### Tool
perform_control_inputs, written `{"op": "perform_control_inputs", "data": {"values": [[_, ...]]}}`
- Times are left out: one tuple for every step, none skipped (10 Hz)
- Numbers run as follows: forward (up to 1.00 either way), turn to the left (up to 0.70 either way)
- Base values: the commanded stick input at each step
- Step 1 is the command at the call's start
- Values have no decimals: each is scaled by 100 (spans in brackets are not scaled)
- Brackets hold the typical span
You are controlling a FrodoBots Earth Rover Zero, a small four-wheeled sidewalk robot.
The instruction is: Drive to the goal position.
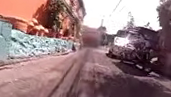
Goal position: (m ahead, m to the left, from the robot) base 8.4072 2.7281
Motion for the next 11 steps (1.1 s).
{"op": "perform_control_inputs", "data": {"values": [[100,-3],[100,0],[100,0],[100,0],[100,0],[100,0],[100,0],[100,0],[100,0],[100,0],[100,0]]}}
